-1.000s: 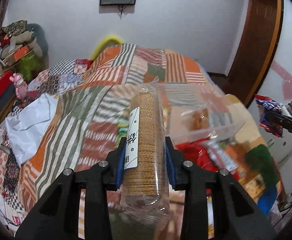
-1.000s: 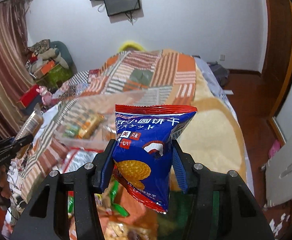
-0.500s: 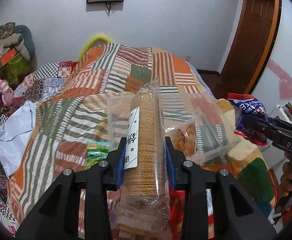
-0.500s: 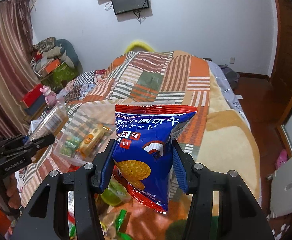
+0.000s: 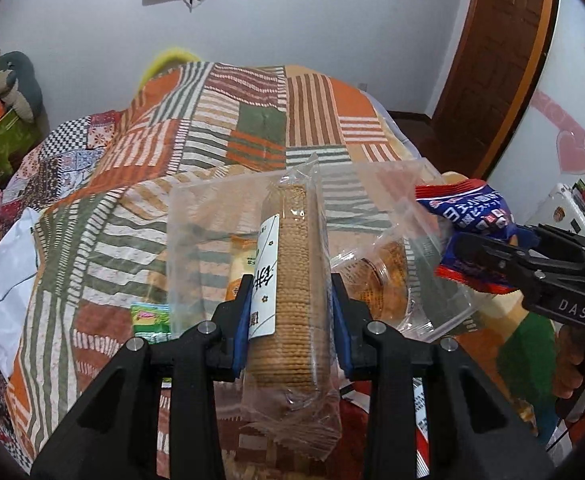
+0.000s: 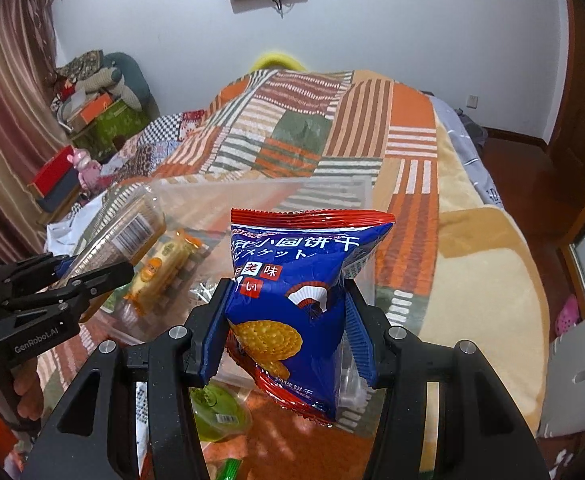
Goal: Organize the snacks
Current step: 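Carry cracker roll and blue cookie bag into the clear box and release, then grasp the white snack packet with left tool while right tool grasps the corn puff tray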
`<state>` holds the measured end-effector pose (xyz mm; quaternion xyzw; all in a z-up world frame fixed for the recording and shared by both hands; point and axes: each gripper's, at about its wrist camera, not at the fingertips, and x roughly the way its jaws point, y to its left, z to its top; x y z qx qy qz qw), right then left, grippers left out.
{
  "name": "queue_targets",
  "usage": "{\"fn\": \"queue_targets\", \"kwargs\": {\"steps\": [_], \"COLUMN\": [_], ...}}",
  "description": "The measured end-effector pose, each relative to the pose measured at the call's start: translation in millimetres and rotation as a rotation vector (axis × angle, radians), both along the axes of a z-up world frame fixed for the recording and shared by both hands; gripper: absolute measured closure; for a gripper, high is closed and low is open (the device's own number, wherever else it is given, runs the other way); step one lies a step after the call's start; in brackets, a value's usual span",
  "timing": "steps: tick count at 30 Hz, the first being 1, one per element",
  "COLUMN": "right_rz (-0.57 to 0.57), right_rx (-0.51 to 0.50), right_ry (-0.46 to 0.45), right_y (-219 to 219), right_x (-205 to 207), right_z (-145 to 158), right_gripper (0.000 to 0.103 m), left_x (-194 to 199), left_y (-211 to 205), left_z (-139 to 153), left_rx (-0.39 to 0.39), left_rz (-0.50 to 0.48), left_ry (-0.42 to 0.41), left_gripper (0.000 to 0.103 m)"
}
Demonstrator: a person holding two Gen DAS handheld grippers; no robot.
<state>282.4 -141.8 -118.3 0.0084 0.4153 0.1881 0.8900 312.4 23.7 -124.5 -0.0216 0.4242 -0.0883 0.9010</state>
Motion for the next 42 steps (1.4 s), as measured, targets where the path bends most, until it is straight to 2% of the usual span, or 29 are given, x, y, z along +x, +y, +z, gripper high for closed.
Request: {"fn": "queue_targets", "kwargs": {"steps": [11,15,28,30,33,37,40,42], "right_rz": [-0.009,-0.026,-0.017,-0.015,-0.016,-0.015,-0.008,-0.001], "right_rx": [-0.061,-0.111,-0.08,-0.072,-0.069,-0.051,-0.033,-0.032], "right_ry": [0.045,0.034,0.011,0.006,0.002,0.013,0.026,0.033], "right_y": [10,13,-6,-11,-16,-21,-27,-30], "right_x": [4,0,-51,-63,-81,-99,-115,-124], "right_z": [-8,-4,22,26,29,28,22,18], "right_gripper": [0.051,0.048,0.04,0.036,0.035,0.035,0.034,0.03], "left_x": [9,0,-50,-65,-85,-113,-131,-143], "left_y": [2,5,4,2,-2,-9,-11,-11], "left_z": [-10,1,32,37,39,38,34,32], "left_rx": [-0.041,-0.041,-0.013,-0.001,0.02,0.049,0.04,0.033], "left_rz": [-0.054,-0.051,-0.026,-0.025,-0.01,-0.003,0.01,0.02], "left_ry": [0.021,-0.03,-0.054,-0.06,-0.069,-0.06,-0.038,-0.027], "left_gripper": [0.067,0.067,0.064,0.056,0.047,0.046,0.04,0.036]}}
